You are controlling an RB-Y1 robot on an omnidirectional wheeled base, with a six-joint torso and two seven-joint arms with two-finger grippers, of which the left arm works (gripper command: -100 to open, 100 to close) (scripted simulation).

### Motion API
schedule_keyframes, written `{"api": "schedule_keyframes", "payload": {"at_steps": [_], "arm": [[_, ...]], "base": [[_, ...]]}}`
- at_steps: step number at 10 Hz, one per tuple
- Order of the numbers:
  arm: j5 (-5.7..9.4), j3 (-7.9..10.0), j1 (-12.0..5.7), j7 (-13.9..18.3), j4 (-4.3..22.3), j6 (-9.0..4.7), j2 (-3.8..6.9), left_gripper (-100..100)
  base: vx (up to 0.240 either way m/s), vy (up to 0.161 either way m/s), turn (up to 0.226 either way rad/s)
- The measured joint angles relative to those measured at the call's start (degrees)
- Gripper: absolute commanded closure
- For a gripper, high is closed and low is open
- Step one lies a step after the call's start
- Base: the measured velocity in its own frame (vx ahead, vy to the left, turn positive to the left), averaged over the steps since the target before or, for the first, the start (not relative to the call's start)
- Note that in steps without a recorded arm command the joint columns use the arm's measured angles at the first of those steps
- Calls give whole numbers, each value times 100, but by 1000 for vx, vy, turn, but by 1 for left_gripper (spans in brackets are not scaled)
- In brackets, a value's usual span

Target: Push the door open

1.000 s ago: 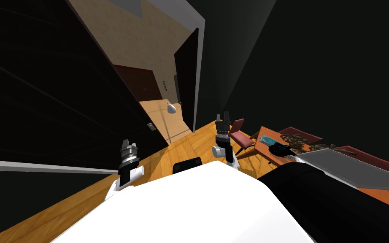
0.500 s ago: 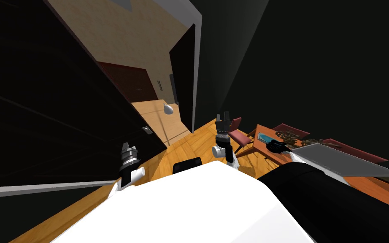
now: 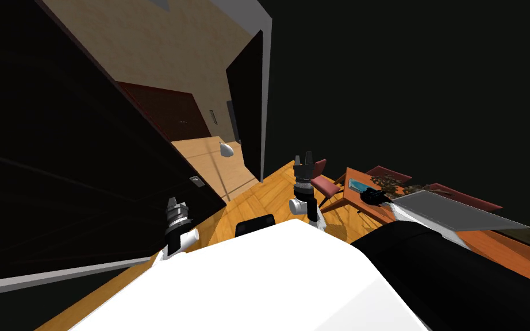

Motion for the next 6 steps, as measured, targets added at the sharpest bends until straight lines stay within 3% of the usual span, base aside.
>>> {"api": "schedule_keyframes", "payload": {"at_steps": [6], "arm": [[-55, 374, -288, -4, 792, -135, -48, -100]], "base": [[69, 56, -98]]}}
